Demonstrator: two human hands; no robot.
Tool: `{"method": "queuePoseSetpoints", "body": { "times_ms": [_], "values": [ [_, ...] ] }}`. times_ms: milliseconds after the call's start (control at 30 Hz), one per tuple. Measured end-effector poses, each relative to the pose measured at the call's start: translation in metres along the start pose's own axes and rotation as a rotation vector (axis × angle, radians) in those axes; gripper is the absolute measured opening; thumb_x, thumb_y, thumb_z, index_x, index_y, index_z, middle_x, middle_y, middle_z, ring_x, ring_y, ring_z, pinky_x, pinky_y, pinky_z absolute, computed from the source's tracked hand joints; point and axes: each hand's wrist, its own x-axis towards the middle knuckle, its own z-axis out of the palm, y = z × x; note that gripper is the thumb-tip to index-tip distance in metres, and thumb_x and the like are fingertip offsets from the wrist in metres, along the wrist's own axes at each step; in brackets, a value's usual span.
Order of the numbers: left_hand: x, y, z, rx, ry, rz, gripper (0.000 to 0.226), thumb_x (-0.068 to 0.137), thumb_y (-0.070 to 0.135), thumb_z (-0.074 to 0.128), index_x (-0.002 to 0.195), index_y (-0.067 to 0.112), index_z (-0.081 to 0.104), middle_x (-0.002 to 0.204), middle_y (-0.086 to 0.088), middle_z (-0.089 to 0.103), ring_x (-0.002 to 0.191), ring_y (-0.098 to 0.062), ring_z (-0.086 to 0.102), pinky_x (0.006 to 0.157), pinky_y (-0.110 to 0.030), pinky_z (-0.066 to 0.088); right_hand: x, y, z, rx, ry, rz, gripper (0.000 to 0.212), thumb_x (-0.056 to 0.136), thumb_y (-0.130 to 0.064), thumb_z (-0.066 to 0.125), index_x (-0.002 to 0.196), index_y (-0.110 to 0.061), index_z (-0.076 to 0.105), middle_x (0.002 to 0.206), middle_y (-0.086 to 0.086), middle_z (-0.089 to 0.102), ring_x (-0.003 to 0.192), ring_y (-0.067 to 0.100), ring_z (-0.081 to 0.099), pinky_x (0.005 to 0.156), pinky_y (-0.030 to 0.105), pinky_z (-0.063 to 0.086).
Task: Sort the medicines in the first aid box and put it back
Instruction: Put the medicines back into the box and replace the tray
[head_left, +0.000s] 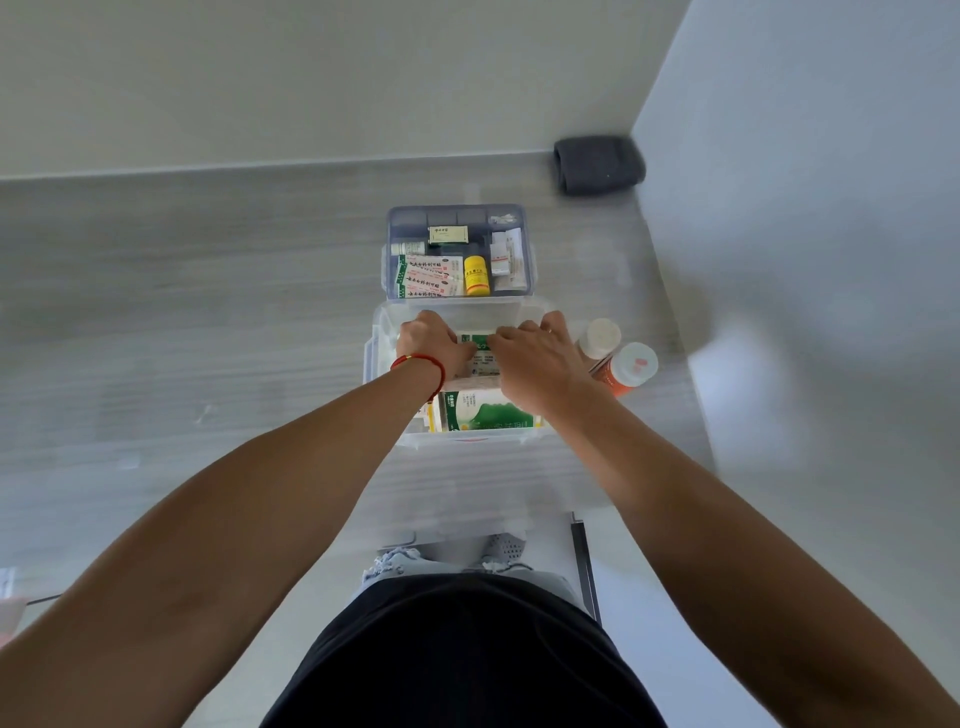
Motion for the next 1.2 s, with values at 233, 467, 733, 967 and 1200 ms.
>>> {"method": "queuePoseSetpoints", "body": {
  "times_ms": [233,467,733,967,1200],
  "values": [
    [-0.018,-0.009,-0.012,-0.047,0.073,0.143,0.024,0.088,0.007,0.057,0.106,0.011,0.074,0.106,-0.005,0.071,0.091,-0.021,0.066,0.078,-0.025,0.053,-0.015,0.012,0.01,0.205,0.183,-0.023,0.031,0.097,-0.012,0.053,0.124,-0.017,0.068,0.12,0.0,0.072,0.117,0.021,0.062,0.118,0.039,0.026],
    [-0.041,-0.026,-0.016,-0.002,-0.171,0.371,0.018,0.088,0.015,0.065,0.101,0.016,0.078,0.1,0.0,0.076,0.092,-0.014,0.069,0.086,-0.024,0.056,-0.05,0.033,0.016,0.551,0.5,0.032,0.024,0.092,-0.004,0.06,0.109,-0.012,0.075,0.108,0.0,0.073,0.111,0.02,0.059,0.104,0.039,0.043],
    [-0.039,-0.027,-0.019,0.017,-0.153,0.406,0.023,0.091,0.02,0.062,0.109,0.018,0.075,0.103,-0.001,0.073,0.094,-0.015,0.068,0.087,-0.026,0.056,-0.066,0.091,0.027,0.574,0.187,0.764,0.056,0.089,-0.03,0.067,0.139,-0.012,0.049,0.138,0.016,0.052,0.13,0.038,0.047,0.103,0.049,0.044],
    [-0.046,-0.037,-0.038,-0.043,0.067,0.455,0.026,0.09,0.005,0.056,0.102,0.015,0.077,0.097,0.003,0.076,0.085,-0.008,0.068,0.069,0.005,0.041,-0.074,0.097,0.055,0.687,0.153,0.708,0.053,0.088,-0.026,0.075,0.129,-0.009,0.048,0.123,0.014,0.064,0.113,0.037,0.062,0.086,0.041,0.049],
    [-0.052,-0.045,-0.06,-0.142,0.203,0.461,0.032,0.083,-0.006,0.054,0.098,0.012,0.076,0.09,0.002,0.074,0.081,0.001,0.065,0.073,0.004,0.043,-0.096,0.106,0.006,0.542,0.319,0.721,0.057,0.079,-0.057,0.07,0.117,-0.02,0.048,0.115,0.006,0.068,0.105,0.036,0.065,0.085,0.042,0.051]
  ]
}}
